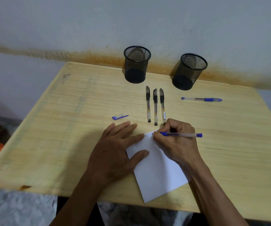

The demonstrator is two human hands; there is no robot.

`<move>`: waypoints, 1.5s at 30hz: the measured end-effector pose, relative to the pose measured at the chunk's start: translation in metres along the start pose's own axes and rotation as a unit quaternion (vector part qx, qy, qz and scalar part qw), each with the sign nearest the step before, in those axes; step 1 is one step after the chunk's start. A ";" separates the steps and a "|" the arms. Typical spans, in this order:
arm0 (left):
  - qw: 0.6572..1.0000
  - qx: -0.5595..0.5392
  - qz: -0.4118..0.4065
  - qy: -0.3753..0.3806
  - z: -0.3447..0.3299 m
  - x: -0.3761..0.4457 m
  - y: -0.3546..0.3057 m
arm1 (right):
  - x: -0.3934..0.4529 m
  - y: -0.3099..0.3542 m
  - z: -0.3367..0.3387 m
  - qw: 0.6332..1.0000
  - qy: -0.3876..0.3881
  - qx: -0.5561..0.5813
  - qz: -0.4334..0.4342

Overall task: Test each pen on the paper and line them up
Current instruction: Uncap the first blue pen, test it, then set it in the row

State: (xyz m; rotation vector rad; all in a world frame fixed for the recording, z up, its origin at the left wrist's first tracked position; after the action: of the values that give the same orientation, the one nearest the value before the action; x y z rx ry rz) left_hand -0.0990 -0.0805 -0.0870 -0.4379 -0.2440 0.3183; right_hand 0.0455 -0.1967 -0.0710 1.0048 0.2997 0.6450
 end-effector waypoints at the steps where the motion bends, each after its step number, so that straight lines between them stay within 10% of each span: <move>1: 1.000 0.001 0.000 0.000 0.000 0.000 0.000 | 0.000 0.000 -0.001 1.000 0.004 0.001 0.000; 45: 1.000 -0.018 0.003 -0.014 0.002 -0.003 0.001 | -0.005 0.000 0.003 0.999 -0.015 0.036 -0.022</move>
State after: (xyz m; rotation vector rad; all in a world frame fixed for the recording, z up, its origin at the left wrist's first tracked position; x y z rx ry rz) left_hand -0.1024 -0.0797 -0.0860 -0.4693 -0.2762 0.3257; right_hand 0.0433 -0.2016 -0.0694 1.0734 0.3194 0.5830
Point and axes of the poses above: each hand's wrist, its own x-axis towards the middle knuckle, its own z-axis out of the back of the hand, y = z × x, the point moved 9 cm from there along x, towards the middle knuckle, and after that the axes turned 3 degrees about y, right-handed, at the moved point
